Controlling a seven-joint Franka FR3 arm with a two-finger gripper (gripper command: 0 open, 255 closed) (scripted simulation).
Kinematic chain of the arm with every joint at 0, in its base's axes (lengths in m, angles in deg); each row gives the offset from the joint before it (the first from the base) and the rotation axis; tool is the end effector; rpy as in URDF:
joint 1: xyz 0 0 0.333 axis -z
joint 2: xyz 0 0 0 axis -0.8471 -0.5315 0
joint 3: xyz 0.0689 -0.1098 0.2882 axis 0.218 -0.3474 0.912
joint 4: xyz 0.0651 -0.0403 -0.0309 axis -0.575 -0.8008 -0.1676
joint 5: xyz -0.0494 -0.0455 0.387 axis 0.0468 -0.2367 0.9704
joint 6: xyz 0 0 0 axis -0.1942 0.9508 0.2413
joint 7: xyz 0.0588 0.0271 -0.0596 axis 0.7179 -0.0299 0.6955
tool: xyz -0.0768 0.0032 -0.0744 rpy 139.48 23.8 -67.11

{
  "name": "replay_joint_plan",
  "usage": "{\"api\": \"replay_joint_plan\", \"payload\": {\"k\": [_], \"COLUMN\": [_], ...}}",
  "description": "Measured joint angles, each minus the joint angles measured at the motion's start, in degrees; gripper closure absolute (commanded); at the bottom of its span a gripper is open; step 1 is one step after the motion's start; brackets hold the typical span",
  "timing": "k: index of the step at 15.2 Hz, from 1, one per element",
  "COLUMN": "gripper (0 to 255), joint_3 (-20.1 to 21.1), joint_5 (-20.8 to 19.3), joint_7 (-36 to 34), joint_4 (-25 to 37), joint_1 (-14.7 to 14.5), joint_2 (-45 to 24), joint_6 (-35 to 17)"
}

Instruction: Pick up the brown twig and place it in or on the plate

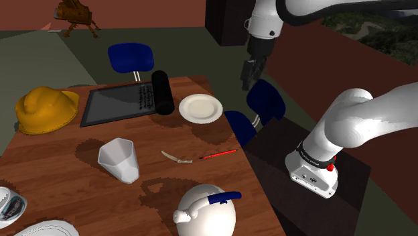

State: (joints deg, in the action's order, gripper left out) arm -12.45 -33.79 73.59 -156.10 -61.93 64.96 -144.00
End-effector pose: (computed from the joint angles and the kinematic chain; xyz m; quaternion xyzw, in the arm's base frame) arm 0.3147 0.1157 0.5015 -0.9960 -0.0718 0.0388 0.0365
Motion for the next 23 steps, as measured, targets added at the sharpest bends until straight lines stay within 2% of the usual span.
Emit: {"api": "replay_joint_plan", "payload": {"k": [7,12,17,20,23], "gripper": [0,0,0,0,0], "joint_3": [8.1,13.7,18.6,21.1,21.9], "joint_5": [3.2,2.9,-1.0,-6.2,-13.0], "joint_7": [-5.5,-10.0,-15.8,-21.3,-27.6], "joint_4": [-1.7,0.0,2.8,6.2,9.7], "joint_1": [-2.3,-2.5,-2.0,-1.9,-3.1], "joint_2": [-9.6,-19.4,-30.4,-38.3,-46.5], "joint_6": [-13.0,-22.2,-30.8,-35.0,-38.7]}}
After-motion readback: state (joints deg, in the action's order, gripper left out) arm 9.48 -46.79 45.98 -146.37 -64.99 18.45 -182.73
